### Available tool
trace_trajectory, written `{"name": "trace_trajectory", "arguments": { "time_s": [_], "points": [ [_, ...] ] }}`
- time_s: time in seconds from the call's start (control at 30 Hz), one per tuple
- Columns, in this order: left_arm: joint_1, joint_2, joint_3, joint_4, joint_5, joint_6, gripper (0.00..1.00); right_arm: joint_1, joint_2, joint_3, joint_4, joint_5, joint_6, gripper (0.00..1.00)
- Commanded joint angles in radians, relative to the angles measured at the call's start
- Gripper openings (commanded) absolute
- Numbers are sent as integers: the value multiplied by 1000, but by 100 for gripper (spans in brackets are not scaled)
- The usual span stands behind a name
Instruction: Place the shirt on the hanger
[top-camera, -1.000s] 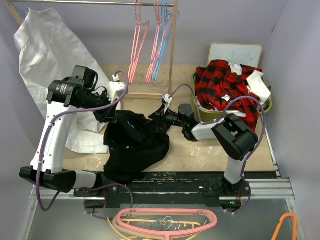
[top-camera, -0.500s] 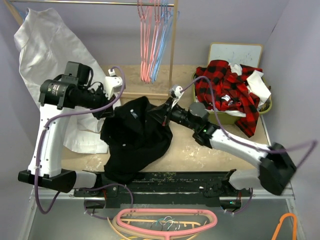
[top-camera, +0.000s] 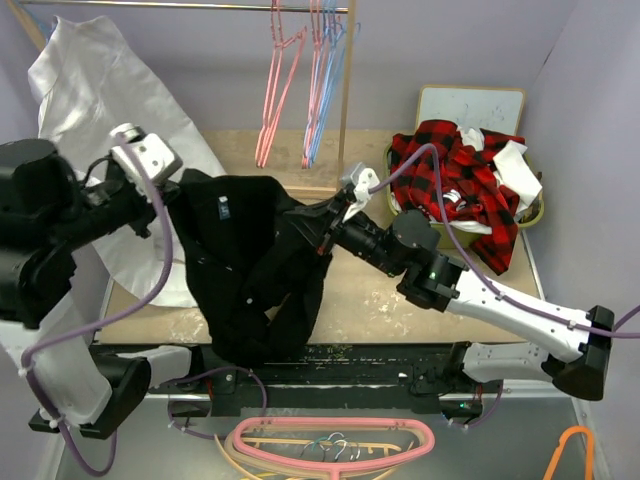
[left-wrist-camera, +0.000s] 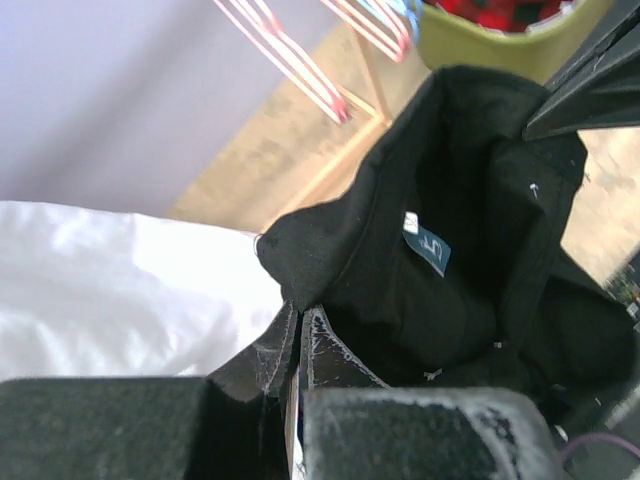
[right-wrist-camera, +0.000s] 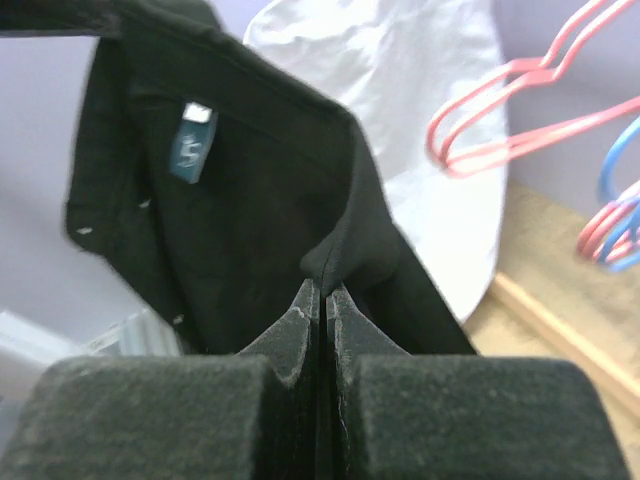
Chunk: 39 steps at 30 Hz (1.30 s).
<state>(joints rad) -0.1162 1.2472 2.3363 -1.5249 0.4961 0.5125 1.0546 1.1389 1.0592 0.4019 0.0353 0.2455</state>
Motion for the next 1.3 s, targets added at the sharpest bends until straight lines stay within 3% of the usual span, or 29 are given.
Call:
{"name": "trace_trajectory", "arguments": {
  "time_s": [0.0, 0.13, 0.23, 0.37, 0.43, 0.53, 0.63, 0.77, 0.93, 1.07, 1.1, 1.13, 1.23, 1.27],
  "points": [
    [35, 8, 175, 148, -66, -73, 0, 13, 28, 228, 28, 141, -162, 0],
    [59, 65, 363, 289, -150, -132, 0, 20, 148, 488, 21, 210, -283, 0],
    [85, 52, 387, 438, -167, -153, 0, 27, 236, 699, 2, 209, -334, 0],
    [96, 63, 441, 544, -158, -161, 0, 34, 283, 804, 5, 186, -305, 0],
    [95, 49, 358, 554, -142, -152, 0, 33, 270, 738, 23, 191, -282, 0],
    [95, -15, 40, 536, -58, -142, 0, 34, 216, 522, 77, 250, -214, 0],
    [95, -102, -335, 559, 110, -158, 0, 34, 162, 259, 133, 324, -68, 0],
    [94, -172, -653, 519, 369, -125, 0, 37, 97, -78, 213, 406, 167, 0],
    [88, -180, -896, 448, 379, -40, 0, 40, 42, -278, 198, 494, 325, 0],
    [75, -172, -1014, 472, 331, -38, 0, 41, 50, -359, 241, 458, 343, 0],
    [69, -172, -1036, 492, 306, -49, 0, 40, 64, -369, 271, 386, 339, 4],
    [64, -170, -1050, 508, 267, -54, 0, 39, 81, -378, 328, 293, 297, 22],
    [57, -164, -1078, 536, 193, -60, 0, 40, 110, -410, 461, 97, 131, 97],
    [55, -161, -1086, 550, 166, -64, 0, 40, 111, -423, 503, 24, 85, 100]
  ]
}}
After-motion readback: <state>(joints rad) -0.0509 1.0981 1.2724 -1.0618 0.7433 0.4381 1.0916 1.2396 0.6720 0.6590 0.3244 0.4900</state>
